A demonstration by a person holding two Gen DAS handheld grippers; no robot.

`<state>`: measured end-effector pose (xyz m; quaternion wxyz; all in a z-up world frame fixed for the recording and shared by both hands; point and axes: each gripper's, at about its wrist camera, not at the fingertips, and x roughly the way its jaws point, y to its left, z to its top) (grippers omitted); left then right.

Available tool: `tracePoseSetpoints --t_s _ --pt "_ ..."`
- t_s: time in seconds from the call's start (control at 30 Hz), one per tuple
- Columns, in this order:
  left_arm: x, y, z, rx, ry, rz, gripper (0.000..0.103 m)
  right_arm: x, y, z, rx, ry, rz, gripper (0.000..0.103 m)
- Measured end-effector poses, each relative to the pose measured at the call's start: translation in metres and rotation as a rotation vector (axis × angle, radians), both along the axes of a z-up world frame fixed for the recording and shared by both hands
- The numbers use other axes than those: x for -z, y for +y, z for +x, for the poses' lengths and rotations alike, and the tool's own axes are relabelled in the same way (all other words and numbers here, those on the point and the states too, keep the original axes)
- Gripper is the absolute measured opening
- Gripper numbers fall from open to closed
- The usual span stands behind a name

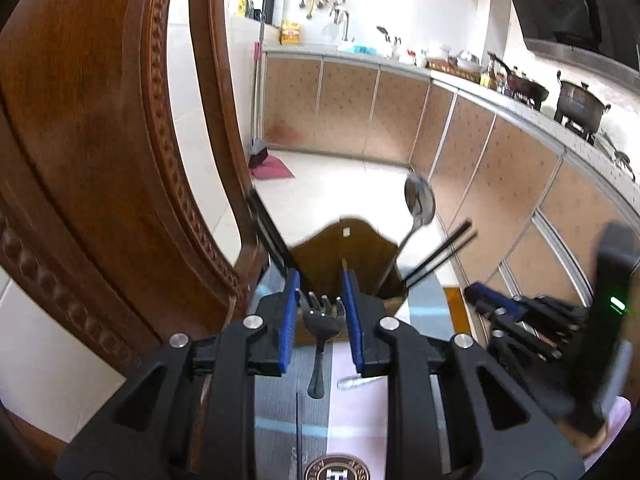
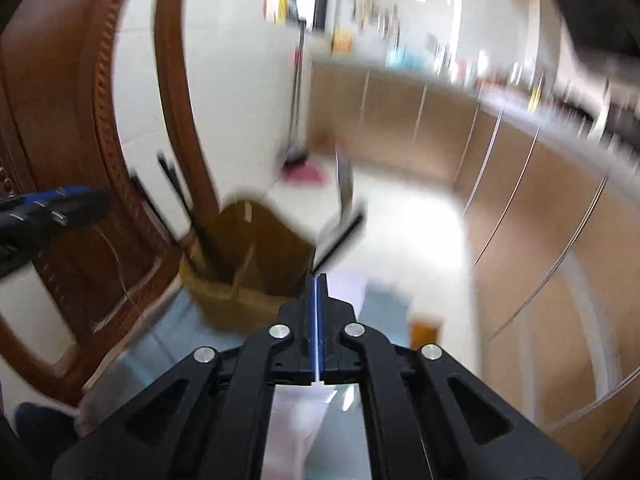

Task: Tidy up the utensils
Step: 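Lift both forks over the wooden holder and open both tools to drop them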

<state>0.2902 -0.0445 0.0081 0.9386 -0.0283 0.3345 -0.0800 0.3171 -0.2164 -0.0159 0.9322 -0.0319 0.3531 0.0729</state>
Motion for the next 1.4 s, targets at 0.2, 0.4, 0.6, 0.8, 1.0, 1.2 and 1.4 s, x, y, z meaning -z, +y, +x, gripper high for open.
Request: tracePoseSetpoints --t_s 0.2,0.4,0.6,0.8,1.0,1.2,1.4 --pt "0.033 0.001 -0.003 0.018 0.069 -0.005 0.022 0.097 -0.083 0.018 0.214 0.335 0.273 0.020" --pt "0.049 -0.007 0.001 0.028 0.098 -0.002 0.022 0.135 -0.122 0.029 0.291 0.358 0.377 0.034" --pt "0.050 -0.017 0.003 0.037 0.098 0.010 0.022 0.155 -0.118 0.041 0.243 0.393 0.380 0.034" --pt "0.048 -0.017 0.002 0.034 0.089 0.016 0.022 0.164 -0.122 0.041 0.258 0.420 0.417 0.034" --pt "0.043 -0.016 -0.001 0.024 0.084 0.019 0.022 0.145 -0.109 0.031 0.202 0.339 0.381 0.005" --pt "0.030 -0.009 -0.002 0.001 0.061 0.026 0.022 0.070 -0.081 0.000 0.143 0.133 0.251 0.002" --pt "-0.002 0.002 0.002 -0.035 -0.003 0.004 0.022 -0.012 -0.037 -0.025 0.081 -0.048 0.054 0.002"
